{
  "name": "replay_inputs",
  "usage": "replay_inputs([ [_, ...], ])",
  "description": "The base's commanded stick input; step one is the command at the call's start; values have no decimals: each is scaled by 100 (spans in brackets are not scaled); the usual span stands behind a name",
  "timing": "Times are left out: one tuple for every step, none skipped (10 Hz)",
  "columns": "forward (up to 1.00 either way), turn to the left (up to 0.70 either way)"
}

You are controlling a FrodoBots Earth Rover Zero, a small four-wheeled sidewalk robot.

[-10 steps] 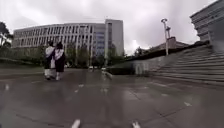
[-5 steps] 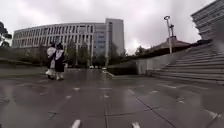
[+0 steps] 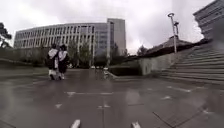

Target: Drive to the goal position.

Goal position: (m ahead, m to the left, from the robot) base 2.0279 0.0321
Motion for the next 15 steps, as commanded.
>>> replay_inputs([
  [100,2],
  [100,3],
  [100,3],
  [100,2],
  [100,8],
  [100,28],
  [100,36],
  [100,22],
  [100,0],
  [100,0],
  [100,0],
  [100,-4],
  [100,-27],
  [100,-38],
  [100,-39],
])
